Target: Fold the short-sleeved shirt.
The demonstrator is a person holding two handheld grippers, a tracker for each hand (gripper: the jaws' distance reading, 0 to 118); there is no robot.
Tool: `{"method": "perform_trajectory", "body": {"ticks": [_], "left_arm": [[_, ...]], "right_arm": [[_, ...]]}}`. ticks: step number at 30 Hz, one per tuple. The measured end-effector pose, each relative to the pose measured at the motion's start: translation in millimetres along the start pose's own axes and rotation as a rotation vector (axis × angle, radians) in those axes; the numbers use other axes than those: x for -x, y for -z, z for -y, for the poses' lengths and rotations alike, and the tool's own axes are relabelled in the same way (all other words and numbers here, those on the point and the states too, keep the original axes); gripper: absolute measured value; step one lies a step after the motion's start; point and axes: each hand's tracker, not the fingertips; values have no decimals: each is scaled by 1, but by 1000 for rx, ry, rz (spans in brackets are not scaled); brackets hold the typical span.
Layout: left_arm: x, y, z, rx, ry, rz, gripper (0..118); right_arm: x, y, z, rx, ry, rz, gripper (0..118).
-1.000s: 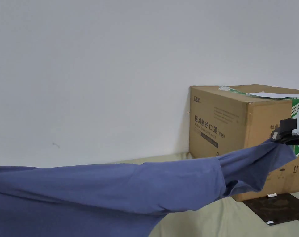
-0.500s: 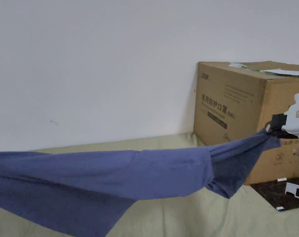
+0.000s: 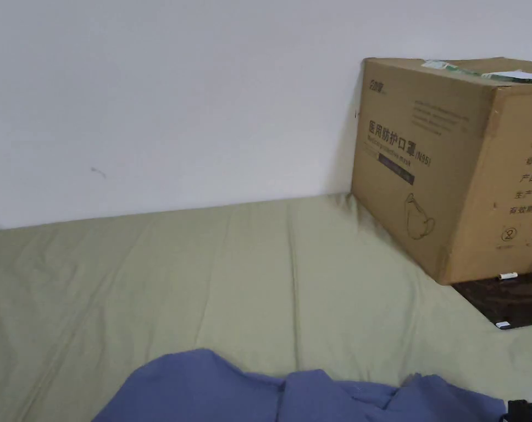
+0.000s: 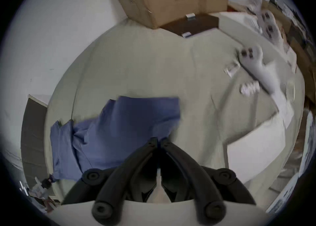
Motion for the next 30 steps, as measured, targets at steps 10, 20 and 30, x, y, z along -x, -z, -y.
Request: {"method": "perform_trajectory", "body": {"ticks": [10,20,30], "left_arm": [[9,-51,4,-43,58,48,3],[34,-62,40,41,42,40,3],[47,-93,31,-76,-145,129,105]], "right_arm": [[-15,-56,25,-44,-48,11,0],[-35,-55,62,48,-54,70,0],[-37,-94,79,-64,29,97,105]]}}
